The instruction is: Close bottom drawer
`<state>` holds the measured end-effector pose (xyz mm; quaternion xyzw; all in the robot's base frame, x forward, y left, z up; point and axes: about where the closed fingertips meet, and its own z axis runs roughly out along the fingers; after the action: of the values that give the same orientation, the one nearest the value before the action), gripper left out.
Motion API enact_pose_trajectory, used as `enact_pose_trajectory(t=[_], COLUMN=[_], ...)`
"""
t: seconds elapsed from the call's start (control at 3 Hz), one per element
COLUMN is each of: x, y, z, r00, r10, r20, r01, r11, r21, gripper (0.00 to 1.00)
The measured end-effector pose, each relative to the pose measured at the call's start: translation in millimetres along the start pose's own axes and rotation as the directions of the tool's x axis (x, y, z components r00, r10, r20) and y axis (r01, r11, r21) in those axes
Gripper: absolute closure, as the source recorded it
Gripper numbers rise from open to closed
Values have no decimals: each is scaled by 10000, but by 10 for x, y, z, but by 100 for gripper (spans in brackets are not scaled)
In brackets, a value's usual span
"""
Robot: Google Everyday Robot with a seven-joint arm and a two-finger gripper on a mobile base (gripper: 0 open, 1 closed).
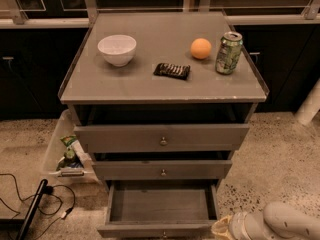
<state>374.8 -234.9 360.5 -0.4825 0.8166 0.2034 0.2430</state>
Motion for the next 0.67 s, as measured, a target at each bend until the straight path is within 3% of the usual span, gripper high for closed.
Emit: enact_pose_trajectory(t=[0.33,0.67], x=[131,309], y=[-9,-109], z=[292,719], r00=[10000,9989], r10=[46,-466], r20=[-53,102], r01=[-46,464], r11=[10000,9987], r21=[-66,197], gripper=[100,100])
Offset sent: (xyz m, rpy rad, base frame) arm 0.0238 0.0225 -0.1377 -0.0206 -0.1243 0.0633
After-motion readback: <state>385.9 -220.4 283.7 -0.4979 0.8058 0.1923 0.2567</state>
